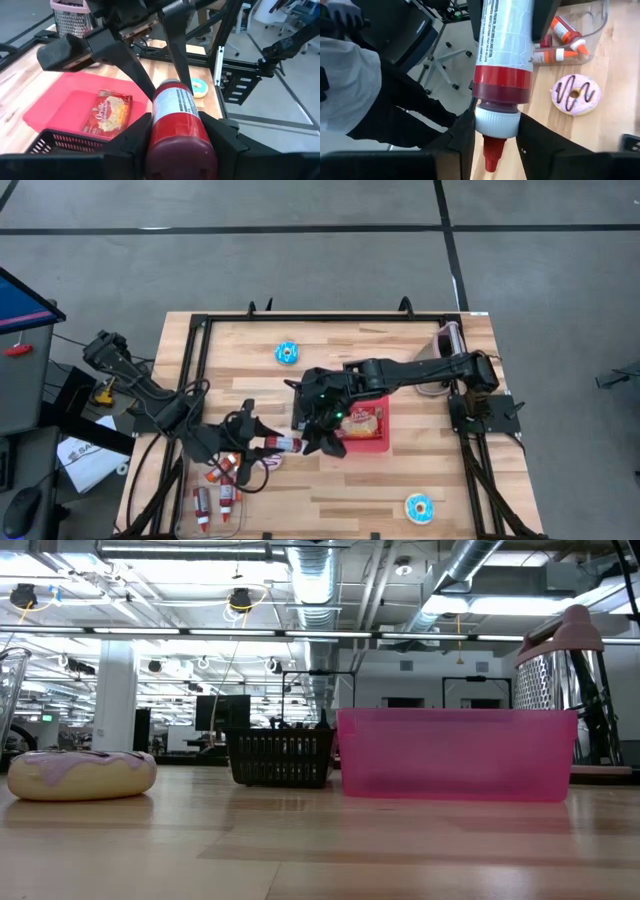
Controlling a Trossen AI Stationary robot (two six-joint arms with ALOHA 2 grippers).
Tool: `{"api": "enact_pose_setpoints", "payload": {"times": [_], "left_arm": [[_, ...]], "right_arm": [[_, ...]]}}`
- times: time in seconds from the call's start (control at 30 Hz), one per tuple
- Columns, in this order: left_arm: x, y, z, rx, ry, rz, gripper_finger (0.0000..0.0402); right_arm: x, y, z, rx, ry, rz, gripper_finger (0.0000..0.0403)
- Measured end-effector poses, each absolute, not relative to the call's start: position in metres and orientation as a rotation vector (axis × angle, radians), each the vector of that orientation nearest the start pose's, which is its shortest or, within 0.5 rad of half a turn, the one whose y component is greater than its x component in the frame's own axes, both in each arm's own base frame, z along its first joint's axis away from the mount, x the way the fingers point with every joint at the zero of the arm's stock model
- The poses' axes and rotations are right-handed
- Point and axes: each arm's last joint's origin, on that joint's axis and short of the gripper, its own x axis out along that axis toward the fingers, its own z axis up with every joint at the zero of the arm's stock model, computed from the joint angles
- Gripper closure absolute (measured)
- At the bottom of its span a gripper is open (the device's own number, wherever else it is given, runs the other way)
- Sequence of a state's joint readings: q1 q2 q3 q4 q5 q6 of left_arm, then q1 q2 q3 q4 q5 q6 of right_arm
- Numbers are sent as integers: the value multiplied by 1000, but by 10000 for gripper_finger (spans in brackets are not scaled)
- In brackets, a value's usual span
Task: Pick & Place Food Item
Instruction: Put the red food coloring bottle into the transparent bin
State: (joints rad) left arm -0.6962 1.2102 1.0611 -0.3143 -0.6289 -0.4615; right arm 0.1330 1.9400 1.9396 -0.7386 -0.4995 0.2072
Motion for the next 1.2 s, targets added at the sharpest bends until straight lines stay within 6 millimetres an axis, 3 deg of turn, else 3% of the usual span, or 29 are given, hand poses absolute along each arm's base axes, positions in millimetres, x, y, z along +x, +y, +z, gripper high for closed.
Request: {"api": "enact_pose_setpoints", "payload": {"times": [0.33,0.9,1.2], "left_arm": [[186,-177,324,-290,474,-82,268],[92,-228,275,-554,965,5,268],[76,-257,237,-562,1181,115,268]], "right_arm": [[425,75,351,297,755,480,226],[425,67,349,288,766,416,248],[423,79,348,269,786,414,249]]}}
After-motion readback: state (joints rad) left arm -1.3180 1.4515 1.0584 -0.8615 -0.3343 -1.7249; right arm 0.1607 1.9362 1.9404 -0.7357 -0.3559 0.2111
